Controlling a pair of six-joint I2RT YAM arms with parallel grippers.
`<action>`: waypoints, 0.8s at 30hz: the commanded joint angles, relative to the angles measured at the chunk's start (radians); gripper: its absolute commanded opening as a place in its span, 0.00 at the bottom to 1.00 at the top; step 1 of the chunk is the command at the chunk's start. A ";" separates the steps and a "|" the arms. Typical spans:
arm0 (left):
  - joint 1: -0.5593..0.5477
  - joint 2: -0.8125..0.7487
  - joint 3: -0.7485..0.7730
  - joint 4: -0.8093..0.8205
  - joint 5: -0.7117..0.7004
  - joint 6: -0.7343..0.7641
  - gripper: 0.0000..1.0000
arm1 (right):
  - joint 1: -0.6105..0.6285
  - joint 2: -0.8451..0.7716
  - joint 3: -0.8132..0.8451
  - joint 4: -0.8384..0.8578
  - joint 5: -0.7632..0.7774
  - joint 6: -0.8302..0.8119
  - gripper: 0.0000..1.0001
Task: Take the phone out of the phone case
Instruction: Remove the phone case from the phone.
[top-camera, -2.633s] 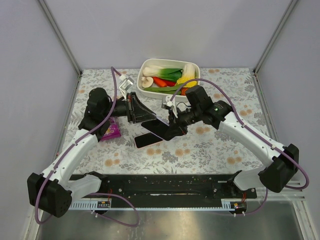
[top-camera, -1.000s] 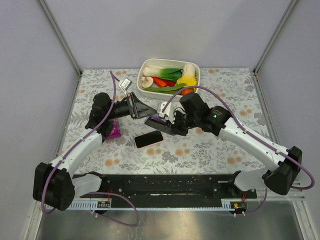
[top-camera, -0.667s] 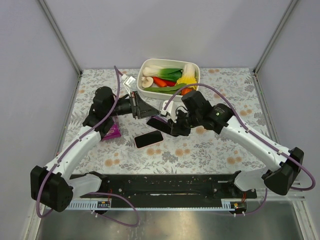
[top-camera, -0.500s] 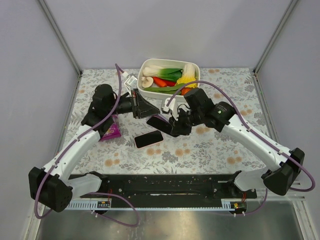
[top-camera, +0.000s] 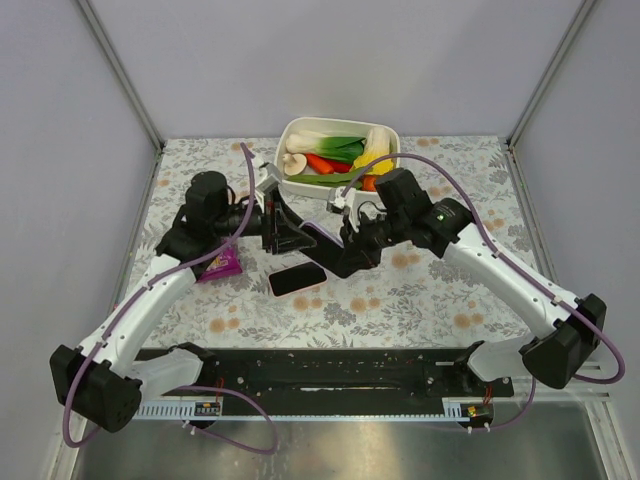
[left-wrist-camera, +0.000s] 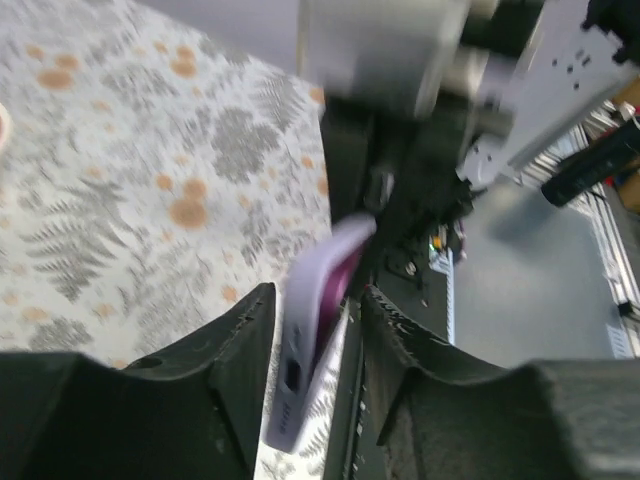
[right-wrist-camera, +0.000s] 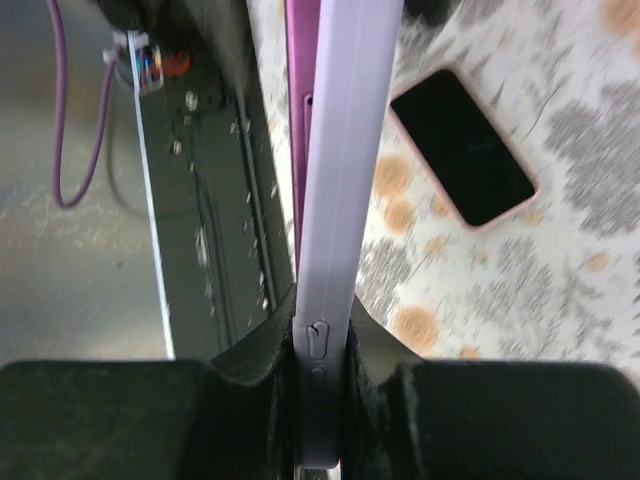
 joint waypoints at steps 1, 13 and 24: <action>-0.004 0.005 -0.024 -0.256 0.085 0.174 0.47 | -0.050 -0.060 0.056 0.314 -0.143 0.061 0.00; 0.023 -0.023 0.013 -0.334 0.174 0.217 0.70 | -0.066 -0.080 -0.012 0.328 -0.134 0.043 0.00; 0.240 -0.049 0.061 -0.353 0.436 0.290 0.76 | -0.097 -0.087 -0.067 0.323 -0.377 0.043 0.00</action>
